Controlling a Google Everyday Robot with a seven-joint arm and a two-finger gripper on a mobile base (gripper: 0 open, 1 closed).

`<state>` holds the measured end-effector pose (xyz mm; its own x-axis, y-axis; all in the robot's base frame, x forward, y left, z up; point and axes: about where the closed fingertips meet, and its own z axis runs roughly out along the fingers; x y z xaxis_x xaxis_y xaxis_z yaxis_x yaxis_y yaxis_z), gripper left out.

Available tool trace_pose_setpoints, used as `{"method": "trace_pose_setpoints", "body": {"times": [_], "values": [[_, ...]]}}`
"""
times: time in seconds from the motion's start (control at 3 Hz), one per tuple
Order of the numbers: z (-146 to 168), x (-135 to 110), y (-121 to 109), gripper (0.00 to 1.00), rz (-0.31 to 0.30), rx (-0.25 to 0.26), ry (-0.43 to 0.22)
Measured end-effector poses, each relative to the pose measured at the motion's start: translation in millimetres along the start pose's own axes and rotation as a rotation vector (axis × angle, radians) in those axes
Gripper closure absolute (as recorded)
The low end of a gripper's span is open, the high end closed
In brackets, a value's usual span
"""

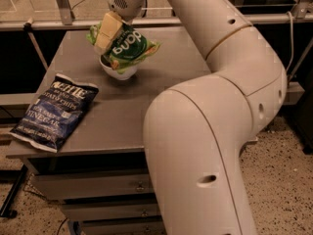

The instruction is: Place green rice chip bag into white bowl

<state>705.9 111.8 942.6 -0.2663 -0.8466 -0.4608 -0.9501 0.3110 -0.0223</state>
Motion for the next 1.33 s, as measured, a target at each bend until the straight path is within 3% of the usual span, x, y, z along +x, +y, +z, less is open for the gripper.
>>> {"method": "trace_pose_setpoints", "body": {"times": [0.33,0.67,1.0,1.33], "values": [[0.0,0.0,0.0,0.0,0.0,0.0,0.0],[-19.1,11.9,-10.6,0.0,0.045,0.075,-0.024],[-42.5,31.5,-12.0,0.0,0.092,0.147,-0.035],[-53.5,76.5,-9.4,0.0,0.187,0.167,-0.098]]}}
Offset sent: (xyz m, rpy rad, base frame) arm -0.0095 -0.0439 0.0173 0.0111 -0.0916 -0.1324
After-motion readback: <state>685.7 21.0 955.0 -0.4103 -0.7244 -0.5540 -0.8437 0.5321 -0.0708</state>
